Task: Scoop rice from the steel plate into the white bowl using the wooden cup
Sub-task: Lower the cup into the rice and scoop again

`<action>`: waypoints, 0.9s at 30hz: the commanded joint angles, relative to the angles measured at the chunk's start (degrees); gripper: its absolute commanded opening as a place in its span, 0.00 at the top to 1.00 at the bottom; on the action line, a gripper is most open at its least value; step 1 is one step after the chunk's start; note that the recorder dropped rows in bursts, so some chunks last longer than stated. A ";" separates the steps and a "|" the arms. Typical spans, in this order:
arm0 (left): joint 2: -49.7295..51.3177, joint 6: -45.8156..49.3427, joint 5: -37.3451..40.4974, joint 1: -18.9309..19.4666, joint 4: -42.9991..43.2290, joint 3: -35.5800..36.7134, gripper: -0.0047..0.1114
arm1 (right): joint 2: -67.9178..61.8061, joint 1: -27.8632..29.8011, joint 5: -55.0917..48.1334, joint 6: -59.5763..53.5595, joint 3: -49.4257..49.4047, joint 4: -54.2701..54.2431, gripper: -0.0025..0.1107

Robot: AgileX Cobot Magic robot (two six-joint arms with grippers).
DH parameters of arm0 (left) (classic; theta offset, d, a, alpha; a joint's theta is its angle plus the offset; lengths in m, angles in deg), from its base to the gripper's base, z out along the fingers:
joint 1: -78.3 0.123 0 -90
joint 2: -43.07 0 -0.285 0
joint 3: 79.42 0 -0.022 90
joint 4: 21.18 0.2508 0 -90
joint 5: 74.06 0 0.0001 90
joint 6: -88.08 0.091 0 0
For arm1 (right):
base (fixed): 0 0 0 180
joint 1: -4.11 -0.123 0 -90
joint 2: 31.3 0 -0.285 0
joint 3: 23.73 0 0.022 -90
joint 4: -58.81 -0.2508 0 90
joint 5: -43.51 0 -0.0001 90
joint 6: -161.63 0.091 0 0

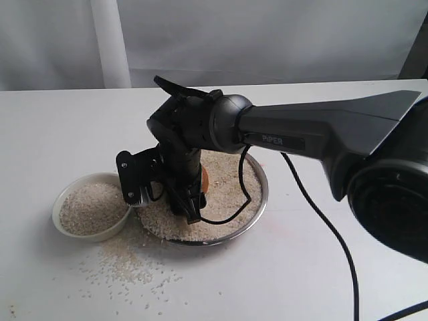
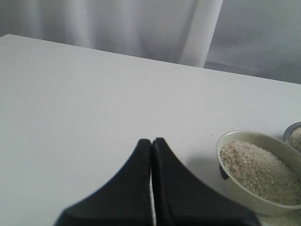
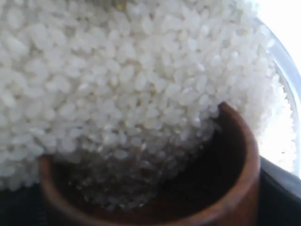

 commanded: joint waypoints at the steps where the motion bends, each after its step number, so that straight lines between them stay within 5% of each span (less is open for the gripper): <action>1: -0.13 -0.07 -0.40 0.00 0.16 -0.20 0.96 | 1.01 1.59 -0.61 0.08 0.02 -4.18 0.98; 19: -0.13 -0.07 -0.40 0.00 0.16 -0.20 0.96 | 2.38 5.82 1.43 0.08 -0.32 -18.81 0.98; 27: -0.13 -0.07 -0.40 0.00 0.16 -0.20 0.96 | 7.11 7.57 8.61 -2.01 -9.12 -25.75 0.98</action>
